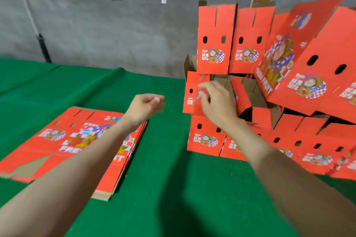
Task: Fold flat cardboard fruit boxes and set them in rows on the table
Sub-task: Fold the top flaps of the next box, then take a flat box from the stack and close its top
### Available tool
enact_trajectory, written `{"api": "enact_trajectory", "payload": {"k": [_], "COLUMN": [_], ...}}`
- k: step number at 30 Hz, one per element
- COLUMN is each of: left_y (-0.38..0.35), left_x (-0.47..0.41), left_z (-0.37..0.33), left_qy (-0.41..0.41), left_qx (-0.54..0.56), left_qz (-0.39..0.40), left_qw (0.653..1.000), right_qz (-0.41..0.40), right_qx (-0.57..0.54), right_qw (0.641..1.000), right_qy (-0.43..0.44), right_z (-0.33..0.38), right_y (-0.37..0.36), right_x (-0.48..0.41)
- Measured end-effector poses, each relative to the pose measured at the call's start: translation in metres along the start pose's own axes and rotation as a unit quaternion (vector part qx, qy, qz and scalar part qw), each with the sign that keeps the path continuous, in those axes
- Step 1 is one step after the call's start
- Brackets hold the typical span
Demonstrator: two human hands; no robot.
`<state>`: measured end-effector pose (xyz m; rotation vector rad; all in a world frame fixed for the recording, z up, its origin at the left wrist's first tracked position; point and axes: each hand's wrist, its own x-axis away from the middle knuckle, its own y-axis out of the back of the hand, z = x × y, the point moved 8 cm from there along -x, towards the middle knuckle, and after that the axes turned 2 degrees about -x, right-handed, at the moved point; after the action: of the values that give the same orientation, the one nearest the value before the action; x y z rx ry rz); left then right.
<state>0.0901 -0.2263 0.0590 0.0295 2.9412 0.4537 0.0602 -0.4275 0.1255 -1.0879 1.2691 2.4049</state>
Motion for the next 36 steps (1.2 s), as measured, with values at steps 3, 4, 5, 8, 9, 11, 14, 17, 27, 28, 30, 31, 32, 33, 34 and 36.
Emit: {"api": "enact_trajectory", "payload": {"k": [3, 4, 5, 8, 9, 11, 14, 17, 27, 28, 30, 31, 32, 33, 34, 36], "left_y": [0.065, 0.093, 0.124, 0.224, 0.252, 0.285, 0.286, 0.263, 0.264, 0.271, 0.274, 0.272, 0.271, 0.272, 0.274, 0.276], "left_x": [0.023, 0.032, 0.044, 0.083, 0.096, 0.111, 0.107, 0.098, 0.085, 0.085, 0.084, 0.084, 0.083, 0.083, 0.085, 0.089], "left_z": [0.046, 0.067, 0.091, 0.171, 0.193, 0.225, 0.257, 0.285, 0.295, 0.300, 0.313, 0.316, 0.318, 0.317, 0.316, 0.316], "left_qy": [0.030, 0.050, 0.075, 0.171, 0.198, 0.230, 0.244, 0.268, 0.298, 0.329, 0.375, 0.378, 0.373, 0.369, 0.367, 0.363], "left_qx": [-0.009, -0.013, -0.022, -0.112, -0.168, -0.281, -0.359, -0.414, -0.220, -0.250, -0.250, -0.230, -0.210, -0.193, -0.176, -0.097], "left_qz": [-0.033, -0.052, -0.076, -0.179, -0.204, -0.206, -0.138, -0.038, -0.179, -0.171, -0.126, -0.114, -0.120, -0.135, -0.154, -0.182], "left_qw": [0.999, 0.997, 0.994, 0.962, 0.944, 0.908, 0.890, 0.869, 0.911, 0.894, 0.884, 0.889, 0.896, 0.899, 0.900, 0.908], "right_qz": [0.118, 0.170, 0.220, 0.356, 0.386, 0.420, 0.437, 0.439, 0.342, 0.348, 0.360, 0.366, 0.375, 0.385, 0.392, 0.395], "right_qx": [-0.100, -0.109, -0.110, -0.091, -0.085, -0.086, -0.095, -0.118, -0.223, -0.228, -0.229, -0.222, -0.208, -0.190, -0.174, -0.160], "right_qw": [0.986, 0.976, 0.964, 0.919, 0.905, 0.884, 0.861, 0.829, 0.748, 0.739, 0.735, 0.740, 0.750, 0.760, 0.767, 0.773], "right_qy": [-0.059, -0.081, -0.099, -0.143, -0.158, -0.188, -0.243, -0.325, -0.523, -0.529, -0.528, -0.518, -0.504, -0.488, -0.477, -0.470], "right_z": [0.033, 0.041, 0.047, 0.064, 0.069, 0.080, 0.092, 0.094, 0.077, 0.078, 0.082, 0.084, 0.085, 0.087, 0.087, 0.081], "right_y": [-0.093, -0.126, -0.158, -0.234, -0.254, -0.284, -0.315, -0.338, -0.343, -0.344, -0.346, -0.347, -0.349, -0.349, -0.348, -0.342], "right_x": [0.043, 0.063, 0.083, 0.136, 0.148, 0.157, 0.157, 0.162, 0.167, 0.167, 0.168, 0.168, 0.169, 0.169, 0.169, 0.170]}}
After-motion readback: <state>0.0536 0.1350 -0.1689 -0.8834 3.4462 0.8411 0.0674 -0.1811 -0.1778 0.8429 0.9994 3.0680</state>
